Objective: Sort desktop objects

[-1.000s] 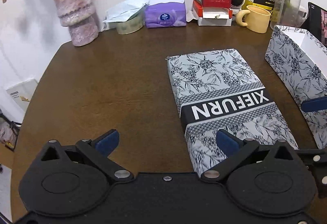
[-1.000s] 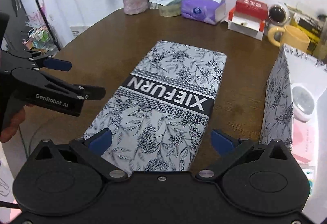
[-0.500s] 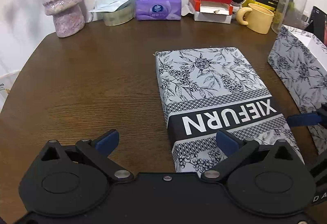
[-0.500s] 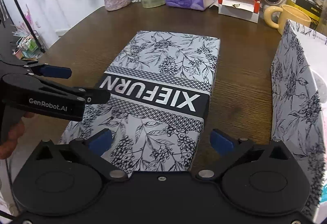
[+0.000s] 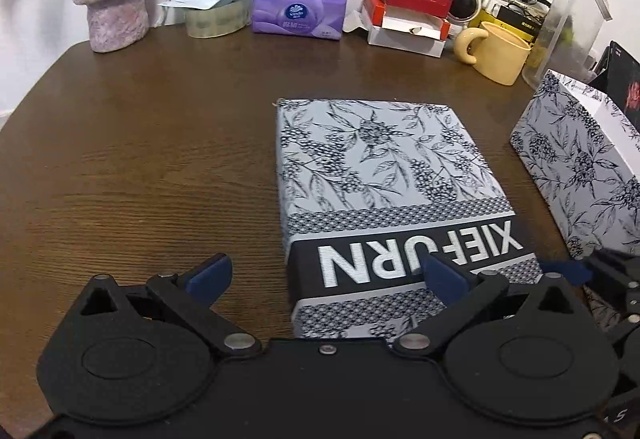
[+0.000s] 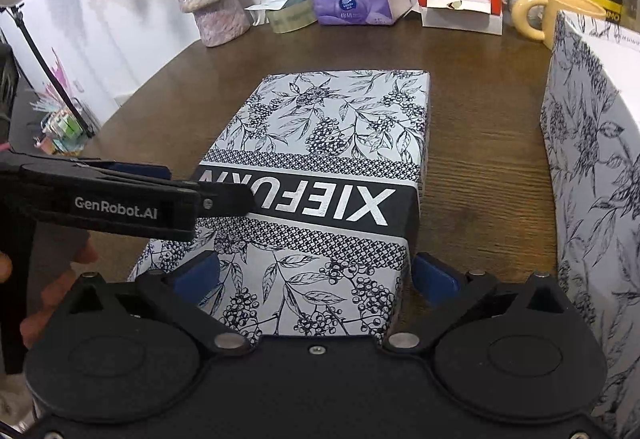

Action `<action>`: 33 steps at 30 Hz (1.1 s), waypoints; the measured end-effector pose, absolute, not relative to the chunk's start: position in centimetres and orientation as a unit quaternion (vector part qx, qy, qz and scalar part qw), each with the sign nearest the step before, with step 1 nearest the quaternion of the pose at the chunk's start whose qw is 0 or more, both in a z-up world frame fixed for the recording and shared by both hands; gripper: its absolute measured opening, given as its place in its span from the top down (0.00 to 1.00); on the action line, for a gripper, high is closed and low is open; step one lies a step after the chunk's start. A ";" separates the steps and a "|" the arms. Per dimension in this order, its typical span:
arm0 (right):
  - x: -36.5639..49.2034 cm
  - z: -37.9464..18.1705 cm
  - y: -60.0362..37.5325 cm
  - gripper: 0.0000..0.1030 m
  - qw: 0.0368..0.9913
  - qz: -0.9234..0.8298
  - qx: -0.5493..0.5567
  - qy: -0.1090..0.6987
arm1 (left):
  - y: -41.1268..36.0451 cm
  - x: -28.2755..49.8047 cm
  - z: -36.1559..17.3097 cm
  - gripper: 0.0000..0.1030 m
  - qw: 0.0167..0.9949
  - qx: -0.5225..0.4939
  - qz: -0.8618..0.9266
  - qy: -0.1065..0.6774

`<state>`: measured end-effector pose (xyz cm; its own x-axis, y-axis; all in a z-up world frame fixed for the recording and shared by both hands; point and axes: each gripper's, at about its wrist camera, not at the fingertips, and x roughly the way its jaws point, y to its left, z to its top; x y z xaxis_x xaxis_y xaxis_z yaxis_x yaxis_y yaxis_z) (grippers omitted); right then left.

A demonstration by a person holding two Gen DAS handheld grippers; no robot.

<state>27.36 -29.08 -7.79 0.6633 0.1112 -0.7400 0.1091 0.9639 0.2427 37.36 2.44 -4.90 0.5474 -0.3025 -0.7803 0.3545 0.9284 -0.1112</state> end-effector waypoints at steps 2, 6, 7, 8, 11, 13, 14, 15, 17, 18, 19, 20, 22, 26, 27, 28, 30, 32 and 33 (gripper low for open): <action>27.2 -8.0 -29.2 0.00 0.902 0.004 0.143 0.407 | 2.3 37.4 -5.0 0.00 0.878 0.022 -0.189 0.439; 27.2 -8.3 -29.6 0.00 0.903 0.007 0.155 0.400 | 2.2 37.4 -5.4 0.00 0.874 0.003 -0.197 0.444; 27.3 -8.3 -29.7 0.00 0.903 0.008 0.158 0.400 | 2.2 37.5 -5.5 0.00 0.873 -0.002 -0.199 0.445; 27.3 -8.4 -29.7 0.00 0.903 0.009 0.161 0.399 | 2.1 37.5 -5.6 0.00 0.872 -0.007 -0.200 0.446; 27.3 -8.6 -29.8 0.00 0.904 0.013 0.166 0.395 | 2.1 37.5 -5.9 0.00 0.868 -0.024 -0.205 0.451; 27.3 -8.6 -29.8 0.00 0.905 0.013 0.165 0.392 | 2.0 37.6 -6.1 0.00 0.864 -0.038 -0.208 0.457; 27.3 -8.7 -29.7 0.00 0.905 0.013 0.164 0.391 | 2.0 37.6 -6.2 0.00 0.862 -0.045 -0.209 0.459; 27.3 -8.7 -29.7 0.00 0.906 0.013 0.164 0.390 | 2.0 37.6 -6.3 0.00 0.862 -0.049 -0.208 0.460; 27.3 -8.7 -29.7 0.00 0.906 0.015 0.164 0.390 | 1.9 37.5 -6.2 0.00 0.863 -0.049 -0.206 0.459; 27.3 -8.7 -29.7 0.00 0.906 0.014 0.164 0.389 | 1.9 37.4 -6.2 0.00 0.863 -0.051 -0.204 0.459; 27.3 -8.7 -29.7 0.00 0.907 0.014 0.165 0.388 | 1.9 37.4 -6.3 0.00 0.863 -0.054 -0.202 0.461; 27.3 -8.8 -29.6 0.00 0.907 0.013 0.166 0.386 | 2.0 37.4 -6.3 0.00 0.861 -0.058 -0.199 0.464; 27.2 -8.8 -29.5 0.00 0.908 0.011 0.167 0.383 | 2.0 37.5 -6.3 0.00 0.860 -0.064 -0.195 0.468; 26.8 -8.5 -29.0 0.00 0.911 0.012 0.165 0.378 | 1.7 37.0 -6.3 0.00 0.866 -0.057 -0.192 0.458; 26.7 -8.4 -28.9 0.00 0.912 0.012 0.165 0.376 | 1.6 36.9 -6.2 0.00 0.868 -0.055 -0.190 0.456; 26.6 -8.3 -28.7 0.00 0.912 0.013 0.164 0.375 | 1.7 36.7 -6.1 0.00 0.869 -0.054 -0.188 0.455; 26.4 -8.1 -28.5 0.00 0.914 0.013 0.163 0.372 | 1.9 36.3 -5.9 0.00 0.870 -0.053 -0.186 0.453; 26.2 -8.0 -28.2 0.00 0.915 0.014 0.161 0.370 | 2.1 35.8 -5.5 0.00 0.872 -0.051 -0.186 0.449; 26.1 -7.9 -28.1 0.00 0.916 0.014 0.161 0.369 | 2.2 35.5 -5.3 0.00 0.875 -0.049 -0.186 0.445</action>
